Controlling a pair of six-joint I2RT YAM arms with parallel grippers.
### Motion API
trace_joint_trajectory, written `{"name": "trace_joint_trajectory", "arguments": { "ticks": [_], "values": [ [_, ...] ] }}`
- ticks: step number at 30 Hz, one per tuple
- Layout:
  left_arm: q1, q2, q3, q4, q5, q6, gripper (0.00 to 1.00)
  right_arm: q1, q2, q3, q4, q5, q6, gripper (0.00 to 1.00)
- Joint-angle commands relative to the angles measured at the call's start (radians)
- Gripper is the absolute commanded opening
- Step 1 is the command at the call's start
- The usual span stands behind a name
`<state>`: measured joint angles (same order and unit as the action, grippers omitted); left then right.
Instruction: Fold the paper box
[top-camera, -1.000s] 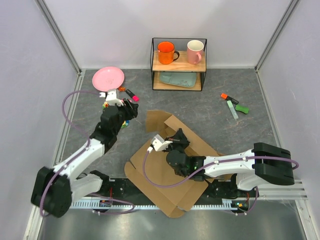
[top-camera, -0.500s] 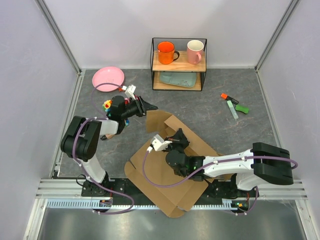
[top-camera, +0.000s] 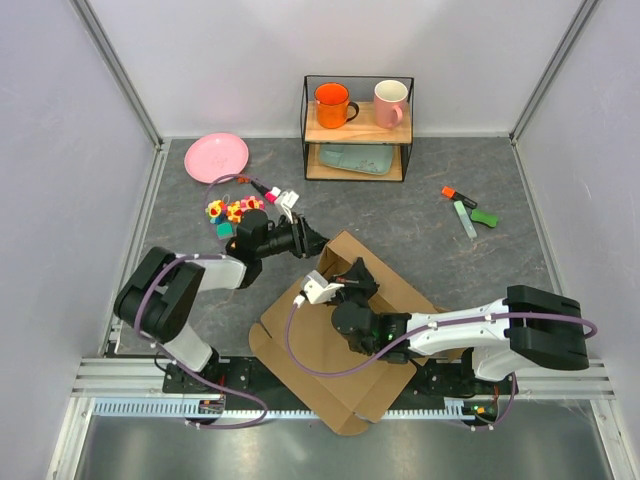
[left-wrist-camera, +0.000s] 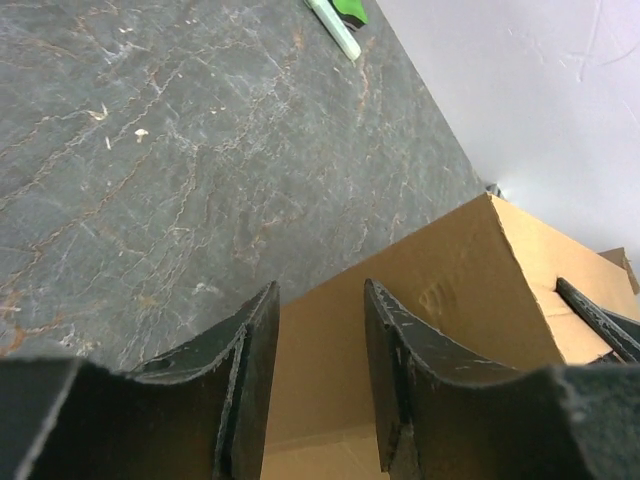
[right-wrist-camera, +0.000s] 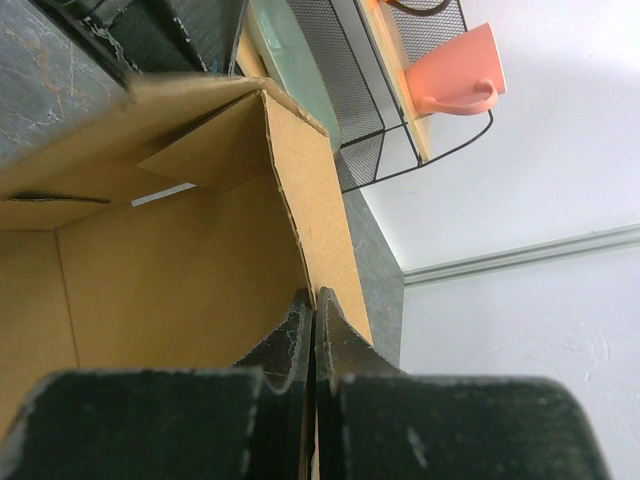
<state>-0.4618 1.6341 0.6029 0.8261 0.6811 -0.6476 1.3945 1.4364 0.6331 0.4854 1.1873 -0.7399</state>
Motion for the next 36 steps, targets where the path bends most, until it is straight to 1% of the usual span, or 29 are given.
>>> {"name": "trace_joint_trajectory", "arguments": {
  "ticks": [1, 4, 10, 13, 14, 17, 20, 25, 29, 30, 31, 32, 36],
  "values": [
    [-0.037, -0.091, -0.048, -0.016, -0.028, 0.068, 0.47, 0.012, 0.055, -0.050, -0.157, -0.134, 0.122, 0.00],
    [-0.044, -0.135, -0.090, -0.002, -0.052, 0.049, 0.47, 0.015, 0.052, -0.050, -0.156, -0.135, 0.123, 0.00],
    [-0.077, -0.186, -0.175, 0.086, -0.092, 0.026, 0.48, 0.020, 0.050, -0.049, -0.156, -0.138, 0.123, 0.00],
    [-0.086, -0.217, -0.254, 0.182, -0.126, -0.017, 0.54, 0.018, 0.038, -0.050, -0.156, -0.143, 0.125, 0.00],
    [-0.100, -0.252, -0.291, 0.195, -0.161, -0.020, 0.65, 0.020, 0.033, -0.052, -0.156, -0.144, 0.125, 0.00],
    [-0.136, -0.310, -0.334, 0.189, -0.218, 0.003, 0.76, 0.020, 0.033, -0.050, -0.154, -0.143, 0.128, 0.00],
    [-0.143, -0.338, -0.365, 0.194, -0.245, 0.008, 0.78, 0.020, 0.033, -0.050, -0.153, -0.146, 0.128, 0.00],
    [-0.152, -0.342, -0.379, 0.232, -0.258, 0.008, 0.79, 0.023, 0.033, -0.049, -0.156, -0.149, 0.135, 0.00],
    [-0.152, -0.379, -0.426, 0.242, -0.310, 0.003, 0.82, 0.021, 0.024, -0.049, -0.171, -0.146, 0.139, 0.00],
    [-0.153, -0.407, -0.440, 0.242, -0.321, 0.003, 0.83, 0.021, 0.021, -0.049, -0.171, -0.146, 0.139, 0.00],
    [-0.152, -0.419, -0.462, 0.231, -0.349, 0.002, 0.90, 0.023, 0.018, -0.047, -0.172, -0.146, 0.139, 0.00],
    [-0.152, -0.433, -0.469, 0.222, -0.359, 0.003, 0.99, 0.024, 0.015, -0.049, -0.172, -0.147, 0.137, 0.00],
    [-0.152, -0.476, -0.482, 0.192, -0.377, 0.012, 1.00, 0.023, 0.021, -0.046, -0.169, -0.147, 0.134, 0.00]
  ]
}}
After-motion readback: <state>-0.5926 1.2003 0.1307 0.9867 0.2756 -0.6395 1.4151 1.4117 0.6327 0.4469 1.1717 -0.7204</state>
